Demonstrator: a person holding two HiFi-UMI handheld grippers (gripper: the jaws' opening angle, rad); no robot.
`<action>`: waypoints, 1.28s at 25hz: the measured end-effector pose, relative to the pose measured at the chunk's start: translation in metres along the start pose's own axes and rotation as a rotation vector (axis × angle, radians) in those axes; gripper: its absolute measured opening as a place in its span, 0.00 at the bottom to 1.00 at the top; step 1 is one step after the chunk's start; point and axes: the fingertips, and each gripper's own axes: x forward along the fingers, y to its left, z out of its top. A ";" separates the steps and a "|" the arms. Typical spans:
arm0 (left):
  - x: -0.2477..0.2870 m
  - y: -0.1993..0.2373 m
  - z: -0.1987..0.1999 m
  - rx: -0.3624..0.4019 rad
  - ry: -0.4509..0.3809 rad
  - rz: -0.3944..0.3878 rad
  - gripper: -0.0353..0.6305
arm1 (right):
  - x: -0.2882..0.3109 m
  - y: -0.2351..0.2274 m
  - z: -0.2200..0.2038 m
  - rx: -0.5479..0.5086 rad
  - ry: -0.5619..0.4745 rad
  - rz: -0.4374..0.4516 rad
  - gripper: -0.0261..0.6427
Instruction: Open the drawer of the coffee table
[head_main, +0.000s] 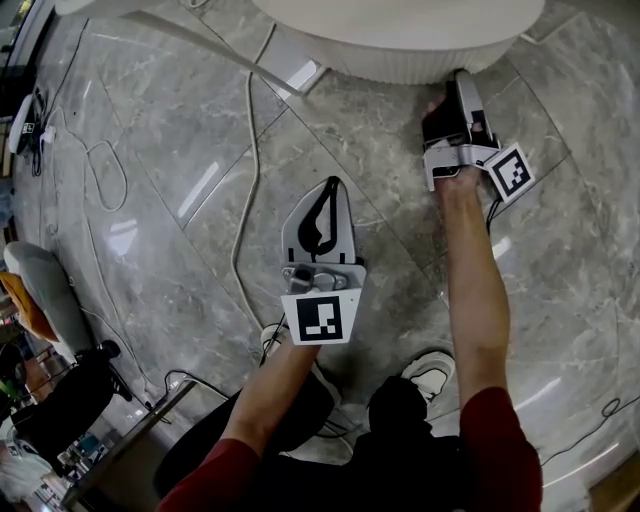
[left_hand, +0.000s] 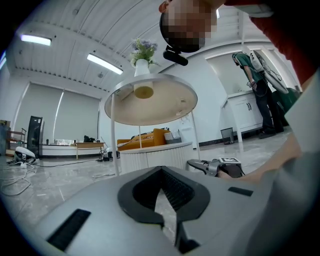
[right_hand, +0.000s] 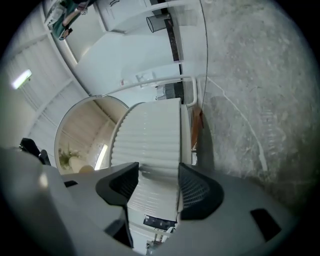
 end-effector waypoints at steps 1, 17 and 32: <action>-0.002 0.000 0.001 0.001 -0.002 0.000 0.07 | -0.001 0.000 0.000 -0.006 0.002 -0.004 0.44; -0.009 -0.016 -0.002 -0.046 0.005 0.005 0.07 | -0.121 0.040 -0.002 -0.040 -0.012 0.009 0.43; -0.024 -0.036 -0.014 -0.073 0.030 -0.018 0.07 | -0.194 0.061 -0.002 -0.075 -0.002 -0.012 0.43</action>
